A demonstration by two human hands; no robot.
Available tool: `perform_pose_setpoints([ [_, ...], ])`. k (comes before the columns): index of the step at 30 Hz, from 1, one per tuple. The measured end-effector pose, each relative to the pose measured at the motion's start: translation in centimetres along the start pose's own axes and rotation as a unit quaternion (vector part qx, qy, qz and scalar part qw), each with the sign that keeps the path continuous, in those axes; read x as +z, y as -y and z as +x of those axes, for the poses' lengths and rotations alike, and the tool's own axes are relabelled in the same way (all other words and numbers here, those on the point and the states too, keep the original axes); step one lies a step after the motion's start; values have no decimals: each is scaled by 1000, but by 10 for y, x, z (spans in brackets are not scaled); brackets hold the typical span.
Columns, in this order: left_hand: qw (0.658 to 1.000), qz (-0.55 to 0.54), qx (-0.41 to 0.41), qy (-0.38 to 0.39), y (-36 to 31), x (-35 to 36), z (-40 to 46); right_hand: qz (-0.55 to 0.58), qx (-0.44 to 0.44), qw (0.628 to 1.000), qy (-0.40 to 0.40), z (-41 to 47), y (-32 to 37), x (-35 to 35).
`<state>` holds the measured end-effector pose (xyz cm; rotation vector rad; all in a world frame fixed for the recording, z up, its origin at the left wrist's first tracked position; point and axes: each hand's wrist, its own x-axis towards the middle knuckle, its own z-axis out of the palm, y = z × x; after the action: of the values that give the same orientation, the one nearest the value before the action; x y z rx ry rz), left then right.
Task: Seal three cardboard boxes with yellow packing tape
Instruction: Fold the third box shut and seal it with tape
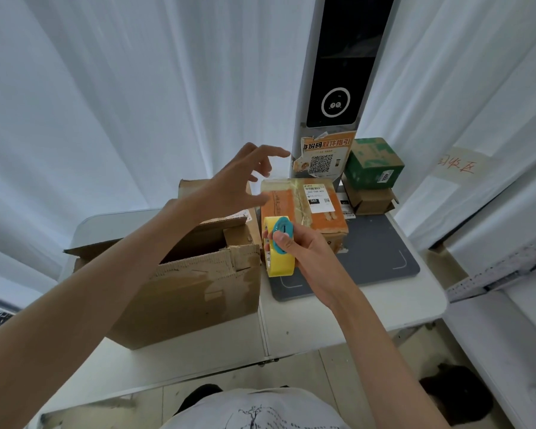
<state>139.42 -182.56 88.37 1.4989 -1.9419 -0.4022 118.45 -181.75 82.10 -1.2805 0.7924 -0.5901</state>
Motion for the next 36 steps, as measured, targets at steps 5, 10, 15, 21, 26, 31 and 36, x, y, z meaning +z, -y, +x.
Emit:
perform_pose_setpoints([
  [5, 983, -115, -87, -109, -9, 11, 3, -1, -9, 999, -40, -3, -1, 2],
  [10, 975, -146, -104, -128, -16, 15, 4, -61, -48, 993, -89, -1, -6, 4],
  [15, 985, -121, -54, -114, -30, 21, 2, -93, -87, 989, -75, 0, -8, -4],
  [21, 989, -87, -13, -115, -39, 23, 5, -114, -180, 963, -163, 3, 15, -16],
  [26, 990, -72, 11, -124, -36, 18, 8, -101, -201, 963, -148, 11, 45, -24],
  [31, 987, -74, 12, -144, -32, 16, 6, -119, -191, 967, -119, 15, 59, -31],
  [36, 970, -159, -32, -184, -34, 23, -12, -140, -189, 963, -130, 14, 72, -26],
])
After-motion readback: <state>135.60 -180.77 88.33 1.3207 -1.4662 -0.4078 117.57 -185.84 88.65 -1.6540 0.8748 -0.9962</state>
